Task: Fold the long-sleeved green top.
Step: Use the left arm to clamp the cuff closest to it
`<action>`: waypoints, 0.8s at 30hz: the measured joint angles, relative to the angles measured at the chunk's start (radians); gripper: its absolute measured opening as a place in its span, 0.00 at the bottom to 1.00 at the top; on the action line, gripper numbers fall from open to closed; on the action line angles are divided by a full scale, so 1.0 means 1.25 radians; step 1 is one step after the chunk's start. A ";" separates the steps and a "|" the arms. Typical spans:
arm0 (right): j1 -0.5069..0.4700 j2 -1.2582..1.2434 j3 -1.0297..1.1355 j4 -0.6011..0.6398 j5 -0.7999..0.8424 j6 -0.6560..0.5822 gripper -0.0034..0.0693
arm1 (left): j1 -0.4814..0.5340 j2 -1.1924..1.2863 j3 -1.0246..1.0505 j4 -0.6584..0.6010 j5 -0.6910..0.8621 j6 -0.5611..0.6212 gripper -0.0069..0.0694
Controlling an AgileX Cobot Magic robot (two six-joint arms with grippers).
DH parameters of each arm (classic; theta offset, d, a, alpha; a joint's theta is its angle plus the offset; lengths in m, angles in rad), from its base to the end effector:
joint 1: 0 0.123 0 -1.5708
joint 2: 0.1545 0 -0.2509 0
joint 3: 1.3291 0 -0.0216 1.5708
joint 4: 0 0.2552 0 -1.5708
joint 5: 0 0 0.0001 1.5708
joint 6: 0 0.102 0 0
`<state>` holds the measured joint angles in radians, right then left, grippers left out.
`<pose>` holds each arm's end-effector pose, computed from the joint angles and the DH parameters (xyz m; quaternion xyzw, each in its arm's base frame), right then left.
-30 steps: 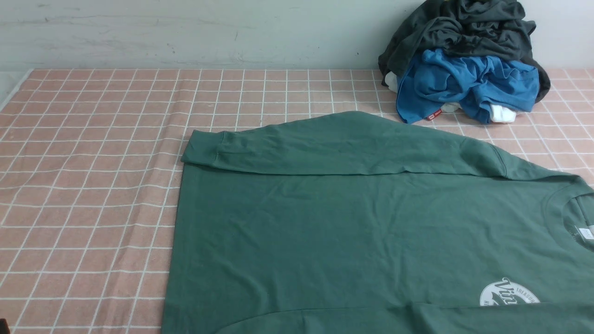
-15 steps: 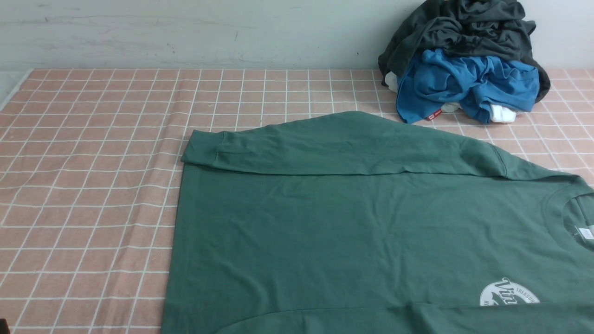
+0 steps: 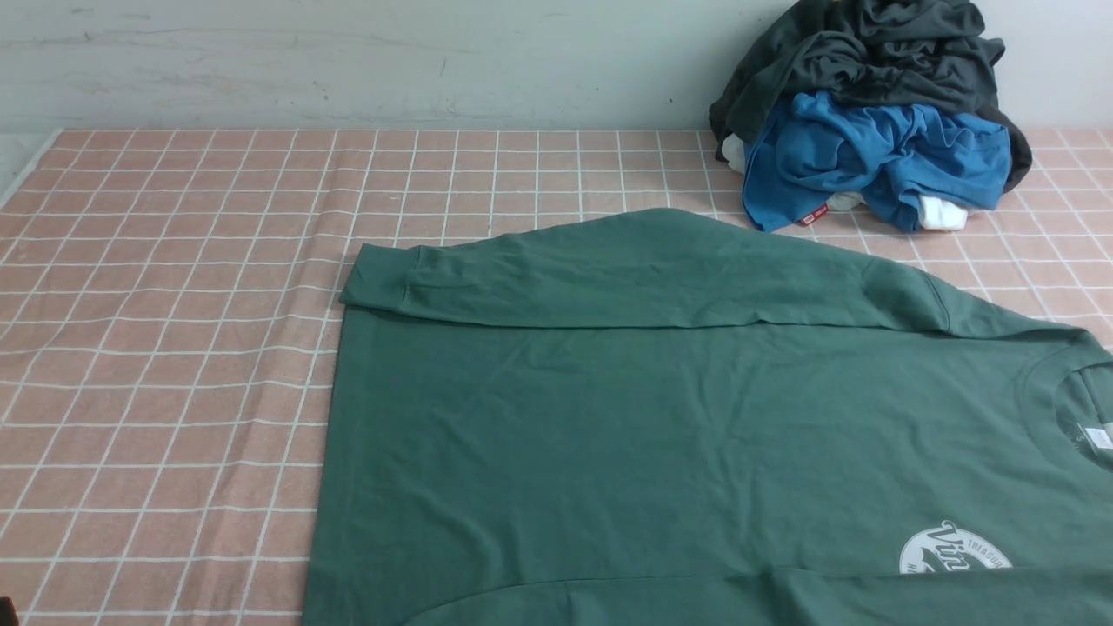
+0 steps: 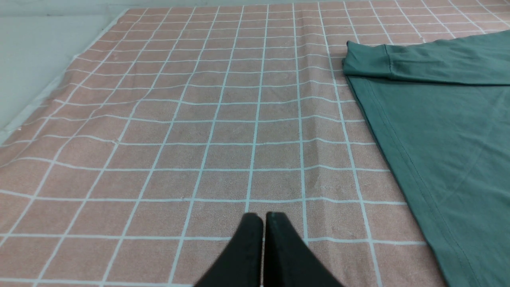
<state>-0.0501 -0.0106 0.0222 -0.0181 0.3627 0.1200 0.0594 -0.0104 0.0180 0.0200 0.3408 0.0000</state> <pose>0.1022 -0.0058 0.1708 0.0632 0.7985 0.0133 0.5986 0.1027 0.0068 0.1744 -0.0181 0.7929 0.0265 0.6084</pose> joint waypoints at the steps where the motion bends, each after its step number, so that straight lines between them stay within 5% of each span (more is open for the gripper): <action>1: 0.000 0.000 0.000 -0.008 0.000 0.000 0.03 | 0.000 0.000 0.000 0.000 0.000 0.000 0.09; 24: 0.000 0.000 0.000 -0.006 0.000 0.007 0.03 | 0.000 0.000 0.000 -0.003 -0.001 0.000 0.09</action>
<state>-0.0501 -0.0106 0.0222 -0.0262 0.3627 0.1283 0.0594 -0.0104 0.0180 0.0161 0.3397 0.0000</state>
